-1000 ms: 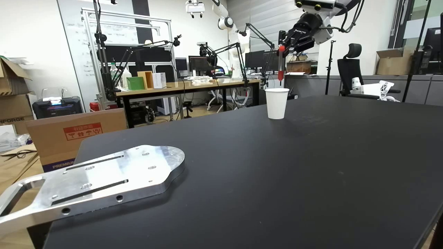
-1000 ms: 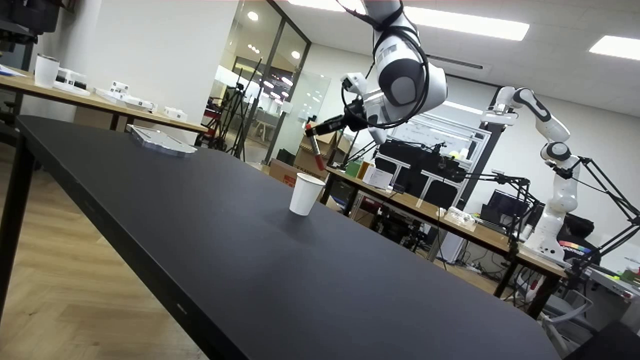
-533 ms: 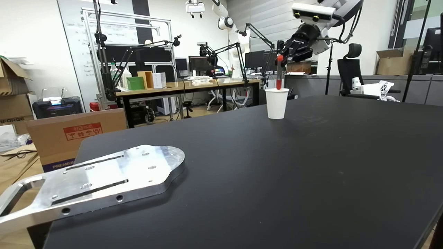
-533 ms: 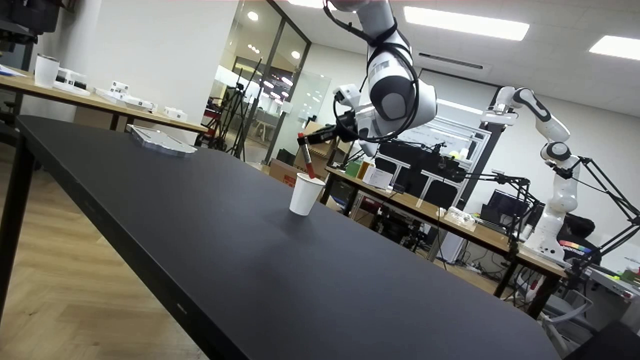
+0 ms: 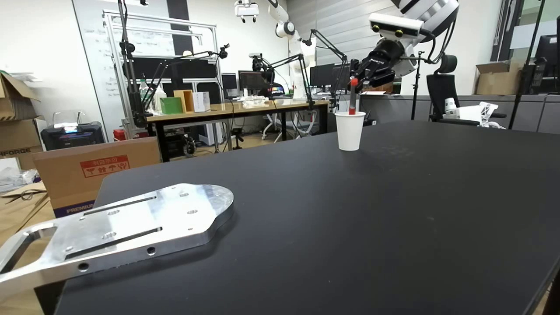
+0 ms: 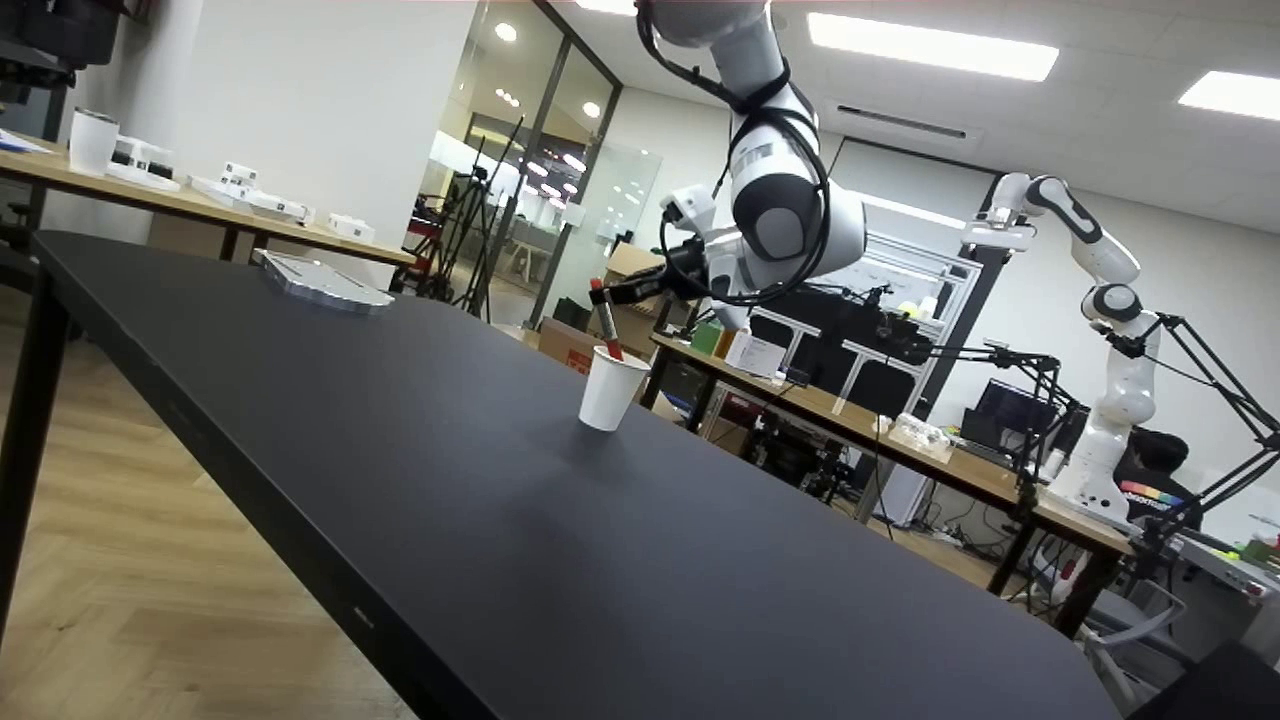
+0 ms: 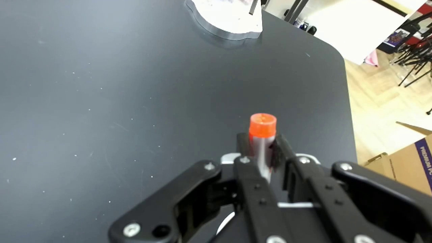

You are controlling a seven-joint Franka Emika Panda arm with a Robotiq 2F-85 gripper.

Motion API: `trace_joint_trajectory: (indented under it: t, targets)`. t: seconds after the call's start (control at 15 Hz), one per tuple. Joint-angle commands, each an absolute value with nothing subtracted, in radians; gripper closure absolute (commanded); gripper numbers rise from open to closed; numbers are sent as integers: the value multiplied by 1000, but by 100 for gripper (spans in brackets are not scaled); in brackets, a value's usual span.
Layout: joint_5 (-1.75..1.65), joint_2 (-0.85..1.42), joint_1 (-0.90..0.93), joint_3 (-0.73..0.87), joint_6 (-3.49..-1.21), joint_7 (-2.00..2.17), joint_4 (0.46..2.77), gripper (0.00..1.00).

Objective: Put the marker in the cup

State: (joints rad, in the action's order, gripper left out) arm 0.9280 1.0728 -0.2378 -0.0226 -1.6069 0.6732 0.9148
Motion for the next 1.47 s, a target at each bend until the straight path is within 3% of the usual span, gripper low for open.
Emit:
trace_joint_trajectory:
  t: [0.0, 1.4]
  targets:
    - [939, 1112, -253, -38, -1591, 677, 847, 95]
    - [945, 1189, -269, -50, -1597, 646, 777, 95]
